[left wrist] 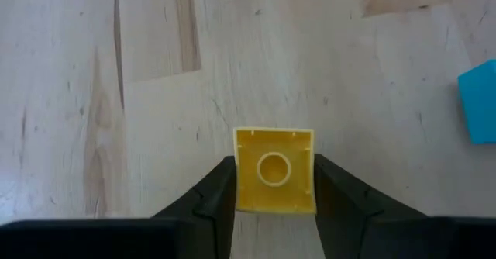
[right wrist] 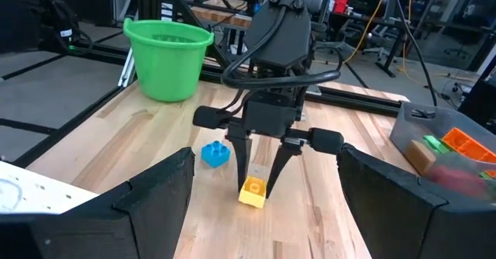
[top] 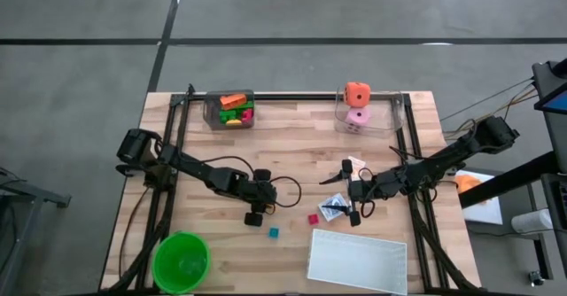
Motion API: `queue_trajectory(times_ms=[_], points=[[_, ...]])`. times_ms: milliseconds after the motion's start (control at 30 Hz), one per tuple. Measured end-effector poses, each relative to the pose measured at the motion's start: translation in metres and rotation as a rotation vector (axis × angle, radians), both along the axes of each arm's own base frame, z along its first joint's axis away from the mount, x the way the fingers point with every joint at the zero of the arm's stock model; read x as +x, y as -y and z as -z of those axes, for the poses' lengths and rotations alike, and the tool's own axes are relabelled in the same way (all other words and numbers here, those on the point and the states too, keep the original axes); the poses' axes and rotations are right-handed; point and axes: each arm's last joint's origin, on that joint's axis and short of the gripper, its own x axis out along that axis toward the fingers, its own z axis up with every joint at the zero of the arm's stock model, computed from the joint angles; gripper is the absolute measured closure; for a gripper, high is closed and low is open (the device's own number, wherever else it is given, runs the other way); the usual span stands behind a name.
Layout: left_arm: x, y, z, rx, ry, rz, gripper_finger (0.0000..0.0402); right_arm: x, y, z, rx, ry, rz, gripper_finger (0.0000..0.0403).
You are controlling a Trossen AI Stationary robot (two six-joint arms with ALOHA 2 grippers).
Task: Pick & Place Toys
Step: Put the light yellow game piece into the black bin
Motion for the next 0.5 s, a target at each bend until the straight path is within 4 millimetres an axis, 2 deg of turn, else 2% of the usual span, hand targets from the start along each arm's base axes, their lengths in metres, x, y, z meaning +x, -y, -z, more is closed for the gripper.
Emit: queue_trajectory(times_ms=[300,500], points=[[0.0003,0.0005,-0.0006,0.001,0.01,0.021,0.0273,0.0,0.0,0.0,0.008,-0.001,0.001,0.009],[0.0038,0.0038,0.0012,-0.095,0.227,0.106,0.0273,0.0004,-0.0002,0.0015,0.012,-0.01,0.002,0.009]])
